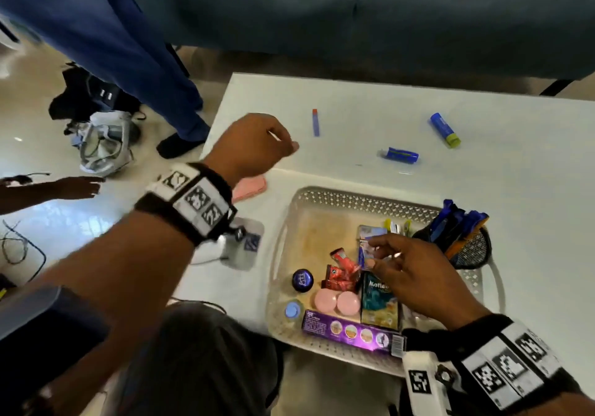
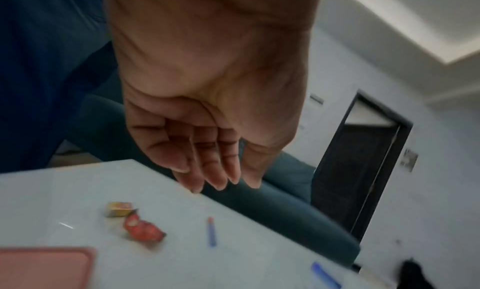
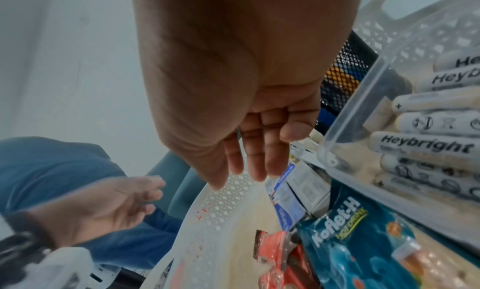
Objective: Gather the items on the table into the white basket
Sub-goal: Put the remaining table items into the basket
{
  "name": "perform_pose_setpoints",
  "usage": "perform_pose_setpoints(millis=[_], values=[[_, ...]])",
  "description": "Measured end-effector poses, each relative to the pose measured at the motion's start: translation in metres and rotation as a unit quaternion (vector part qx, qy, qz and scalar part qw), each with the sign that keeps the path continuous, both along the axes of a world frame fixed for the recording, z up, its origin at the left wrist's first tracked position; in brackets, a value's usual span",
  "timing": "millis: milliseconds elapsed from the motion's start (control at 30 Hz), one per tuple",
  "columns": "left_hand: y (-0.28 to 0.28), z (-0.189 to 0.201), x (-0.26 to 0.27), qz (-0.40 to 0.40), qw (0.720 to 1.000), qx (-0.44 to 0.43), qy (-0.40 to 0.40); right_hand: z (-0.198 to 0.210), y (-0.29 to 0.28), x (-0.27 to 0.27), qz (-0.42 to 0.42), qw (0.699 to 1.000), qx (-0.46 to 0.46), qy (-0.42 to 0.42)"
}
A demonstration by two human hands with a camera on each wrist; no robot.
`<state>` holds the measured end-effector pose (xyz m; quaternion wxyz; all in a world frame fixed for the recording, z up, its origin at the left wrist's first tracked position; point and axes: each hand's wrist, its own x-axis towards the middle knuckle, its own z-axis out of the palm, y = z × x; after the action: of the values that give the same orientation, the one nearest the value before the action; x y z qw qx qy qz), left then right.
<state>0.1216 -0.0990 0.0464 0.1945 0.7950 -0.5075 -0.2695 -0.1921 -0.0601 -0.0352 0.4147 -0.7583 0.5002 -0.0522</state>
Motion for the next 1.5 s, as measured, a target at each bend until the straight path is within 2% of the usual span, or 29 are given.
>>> perform_pose_setpoints(millis=[67, 133, 167, 267, 333, 467, 533, 600, 667, 767, 867, 900, 967, 1067, 1233, 1367, 1500], values=[[-0.032, -0.021, 0.023, -0.023, 0.996, 0.063, -0.052, -0.002, -0.003, -0.003, -0.01, 1.0, 0.007, -0.009], [-0.052, -0.042, 0.037, -0.01, 0.993, 0.115, -0.017, -0.003, -0.005, -0.004, -0.02, 0.999, 0.01, -0.023], [-0.059, -0.053, 0.042, -0.014, 0.991, 0.132, -0.034, -0.002, -0.005, -0.005, -0.025, 0.999, 0.011, -0.033], [-0.07, -0.086, 0.057, -0.067, 0.968, 0.159, -0.18, -0.005, -0.002, -0.003, -0.022, 0.998, 0.021, -0.054], [-0.075, -0.104, 0.06, -0.097, 0.949, 0.178, -0.243, -0.005, -0.001, -0.003, -0.007, 0.999, 0.017, -0.049], [-0.069, -0.107, 0.049, -0.12, 0.919, 0.21, -0.311, -0.002, -0.002, -0.001, 0.019, 0.999, 0.001, -0.041], [-0.063, -0.099, 0.044, -0.111, 0.919, 0.2, -0.32, -0.001, -0.004, -0.001, 0.009, 0.999, 0.019, -0.039], [-0.056, -0.088, 0.04, -0.111, 0.938, 0.158, -0.288, 0.002, -0.005, 0.0, -0.01, 0.998, 0.032, -0.045], [-0.048, -0.064, 0.024, -0.123, 0.963, 0.094, -0.22, 0.005, -0.005, 0.001, -0.035, 0.997, 0.029, -0.068], [-0.02, -0.01, -0.019, -0.092, 0.996, -0.007, -0.008, 0.01, -0.005, 0.003, -0.087, 0.99, 0.027, -0.108], [0.033, 0.034, -0.067, -0.048, 0.978, -0.056, 0.196, 0.025, 0.0, 0.009, -0.112, 0.972, 0.046, -0.201], [0.053, 0.039, -0.081, -0.031, 0.964, -0.065, 0.256, 0.032, 0.003, 0.011, -0.113, 0.959, 0.067, -0.253], [0.084, 0.033, -0.106, -0.007, 0.945, -0.07, 0.321, 0.045, 0.011, 0.015, -0.108, 0.926, 0.109, -0.344], [0.111, 0.004, -0.129, -0.011, 0.938, -0.05, 0.343, 0.041, 0.02, 0.02, -0.112, 0.917, 0.114, -0.366], [0.094, -0.014, -0.123, -0.057, 0.949, -0.046, 0.308, 0.03, 0.02, 0.021, -0.155, 0.912, 0.094, -0.367], [0.081, -0.018, -0.107, -0.044, 0.959, -0.015, 0.28, 0.025, 0.012, 0.02, -0.155, 0.929, 0.079, -0.327], [0.074, -0.026, -0.093, -0.078, 0.98, 0.043, 0.176, 0.014, 0.012, 0.024, -0.135, 0.95, 0.101, -0.261]])
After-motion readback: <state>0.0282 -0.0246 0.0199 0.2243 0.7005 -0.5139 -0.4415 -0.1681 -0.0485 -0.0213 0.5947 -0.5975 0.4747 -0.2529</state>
